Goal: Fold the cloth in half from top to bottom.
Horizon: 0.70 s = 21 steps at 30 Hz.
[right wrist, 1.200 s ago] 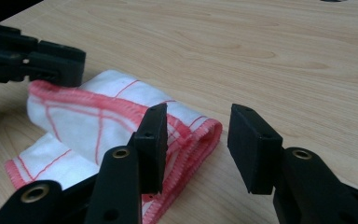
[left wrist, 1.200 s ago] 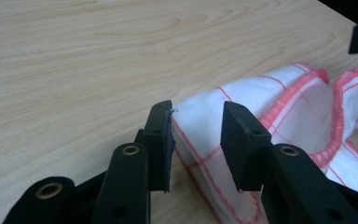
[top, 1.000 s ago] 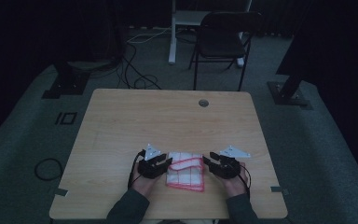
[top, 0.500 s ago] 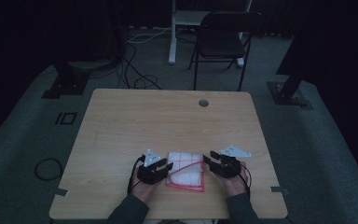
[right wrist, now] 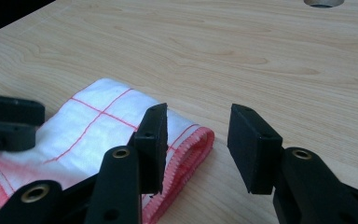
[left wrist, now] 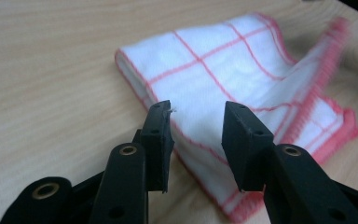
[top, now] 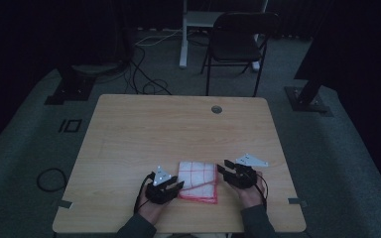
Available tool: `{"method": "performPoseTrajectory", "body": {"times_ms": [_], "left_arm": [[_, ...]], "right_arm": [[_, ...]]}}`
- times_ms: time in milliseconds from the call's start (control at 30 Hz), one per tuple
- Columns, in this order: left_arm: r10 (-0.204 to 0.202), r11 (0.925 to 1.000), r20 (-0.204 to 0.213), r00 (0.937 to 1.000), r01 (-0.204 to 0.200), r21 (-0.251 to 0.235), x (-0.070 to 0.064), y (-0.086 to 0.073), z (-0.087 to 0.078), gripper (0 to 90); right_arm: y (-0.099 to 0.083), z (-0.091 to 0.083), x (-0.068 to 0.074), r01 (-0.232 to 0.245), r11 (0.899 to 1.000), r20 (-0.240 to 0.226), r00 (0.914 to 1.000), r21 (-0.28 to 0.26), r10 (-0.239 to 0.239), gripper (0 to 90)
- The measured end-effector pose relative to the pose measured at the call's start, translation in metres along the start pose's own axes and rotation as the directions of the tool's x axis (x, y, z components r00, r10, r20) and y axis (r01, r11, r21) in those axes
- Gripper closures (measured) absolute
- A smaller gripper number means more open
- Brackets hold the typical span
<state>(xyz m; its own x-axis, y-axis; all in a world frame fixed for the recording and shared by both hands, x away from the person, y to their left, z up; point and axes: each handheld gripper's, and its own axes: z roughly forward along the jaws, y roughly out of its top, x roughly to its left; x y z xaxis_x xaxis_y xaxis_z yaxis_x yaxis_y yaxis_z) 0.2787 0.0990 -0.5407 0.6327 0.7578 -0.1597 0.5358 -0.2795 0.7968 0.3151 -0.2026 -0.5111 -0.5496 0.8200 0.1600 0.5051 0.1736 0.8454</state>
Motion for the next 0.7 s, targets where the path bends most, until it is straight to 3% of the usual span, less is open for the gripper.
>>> {"method": "performPoseTrajectory", "body": {"times_ms": [700], "left_arm": [[0.012,0.9999,-0.022,0.9997,-0.012,0.002,0.001,-0.012,-0.013,60.4]], "right_arm": [[-0.004,-0.003,-0.009,-0.010,1.000,0.031,0.9995,0.000,0.010,57.7]]}}
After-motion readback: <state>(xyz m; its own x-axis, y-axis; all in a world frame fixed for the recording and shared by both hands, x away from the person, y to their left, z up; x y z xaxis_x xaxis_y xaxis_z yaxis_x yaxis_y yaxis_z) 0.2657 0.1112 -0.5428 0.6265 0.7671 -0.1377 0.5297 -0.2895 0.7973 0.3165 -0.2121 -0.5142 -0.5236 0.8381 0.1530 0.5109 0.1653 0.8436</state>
